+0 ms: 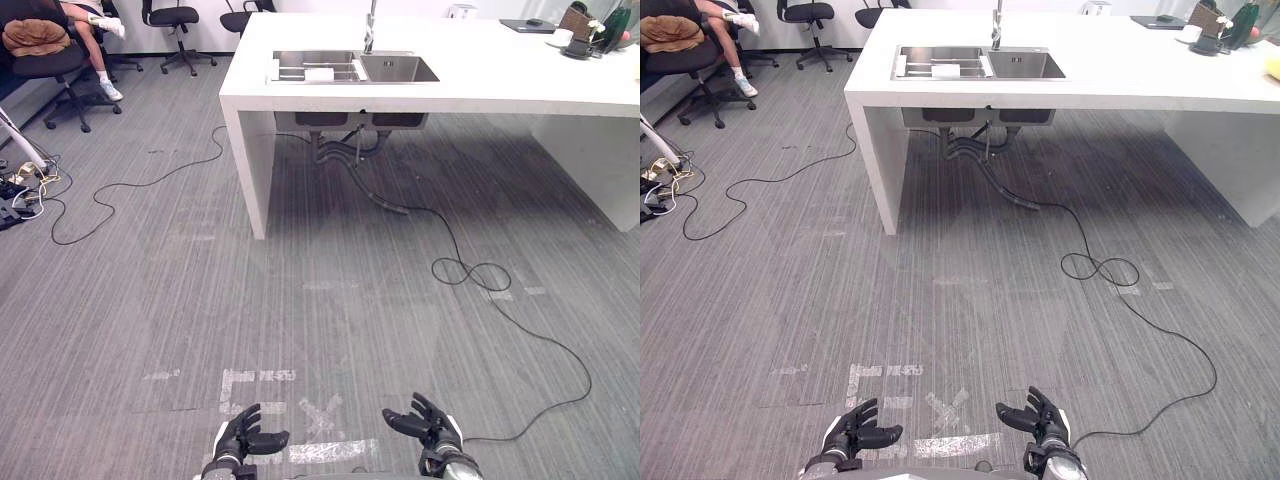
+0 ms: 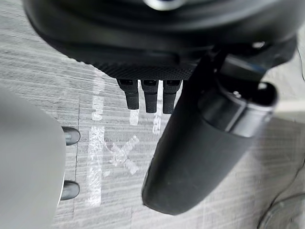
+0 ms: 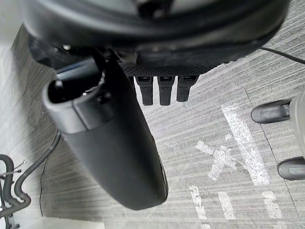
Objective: Walk over to the sink, pick up the cup, carry it to the dishwasher, place the cup inside the dishwasher, then close the dishwasher door
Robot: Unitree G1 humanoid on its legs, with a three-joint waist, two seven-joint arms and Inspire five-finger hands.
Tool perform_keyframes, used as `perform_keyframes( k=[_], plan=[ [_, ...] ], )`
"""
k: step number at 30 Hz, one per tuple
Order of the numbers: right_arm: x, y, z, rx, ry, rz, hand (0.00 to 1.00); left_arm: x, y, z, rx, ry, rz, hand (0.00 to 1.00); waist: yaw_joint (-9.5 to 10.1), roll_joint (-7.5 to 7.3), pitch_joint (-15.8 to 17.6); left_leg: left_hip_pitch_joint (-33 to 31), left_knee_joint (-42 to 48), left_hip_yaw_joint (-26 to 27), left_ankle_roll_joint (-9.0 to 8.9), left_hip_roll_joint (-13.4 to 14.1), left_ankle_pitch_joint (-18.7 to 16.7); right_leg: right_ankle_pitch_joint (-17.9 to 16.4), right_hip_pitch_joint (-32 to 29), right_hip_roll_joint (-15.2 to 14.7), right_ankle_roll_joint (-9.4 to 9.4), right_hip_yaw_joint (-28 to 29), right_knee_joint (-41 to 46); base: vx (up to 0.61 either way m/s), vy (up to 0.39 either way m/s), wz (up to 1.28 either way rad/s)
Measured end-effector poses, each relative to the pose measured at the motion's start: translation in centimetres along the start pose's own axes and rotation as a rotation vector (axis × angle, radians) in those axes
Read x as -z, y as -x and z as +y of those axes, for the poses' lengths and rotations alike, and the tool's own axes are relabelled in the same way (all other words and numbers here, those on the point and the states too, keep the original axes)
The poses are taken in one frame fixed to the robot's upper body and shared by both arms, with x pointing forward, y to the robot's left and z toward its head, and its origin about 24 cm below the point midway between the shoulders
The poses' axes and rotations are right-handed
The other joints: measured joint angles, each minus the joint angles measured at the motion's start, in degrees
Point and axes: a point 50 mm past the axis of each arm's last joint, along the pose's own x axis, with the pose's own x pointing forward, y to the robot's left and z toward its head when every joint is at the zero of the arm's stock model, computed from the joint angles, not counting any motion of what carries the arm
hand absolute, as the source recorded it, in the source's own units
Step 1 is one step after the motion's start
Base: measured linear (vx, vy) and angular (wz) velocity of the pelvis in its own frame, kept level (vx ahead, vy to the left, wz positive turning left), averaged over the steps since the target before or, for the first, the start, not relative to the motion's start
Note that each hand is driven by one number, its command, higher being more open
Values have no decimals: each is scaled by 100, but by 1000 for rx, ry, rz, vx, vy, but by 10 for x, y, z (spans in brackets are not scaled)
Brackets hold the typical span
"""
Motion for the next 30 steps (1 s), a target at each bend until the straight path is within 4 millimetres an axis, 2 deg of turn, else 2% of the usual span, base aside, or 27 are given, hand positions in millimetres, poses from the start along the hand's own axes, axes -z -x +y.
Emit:
perform_keyframes(
  k=[9, 30],
  plan=[
    [-12, 0, -21, 53, 1, -46, 90, 1, 1, 17, -65, 63, 1, 90, 0, -1, 0, 37, -23, 0, -2, 0, 12, 1, 25, 1, 2, 1, -2, 0, 0, 0],
    [-20, 1, -24, 61, 21, -88, 90, -3, 4, 14, -46, 87, -39, 90, -15, 0, -1, 53, -91, 39, -1, -1, 18, -5, -5, 7, -3, 45, 2, 0, 0, 0]
  ],
)
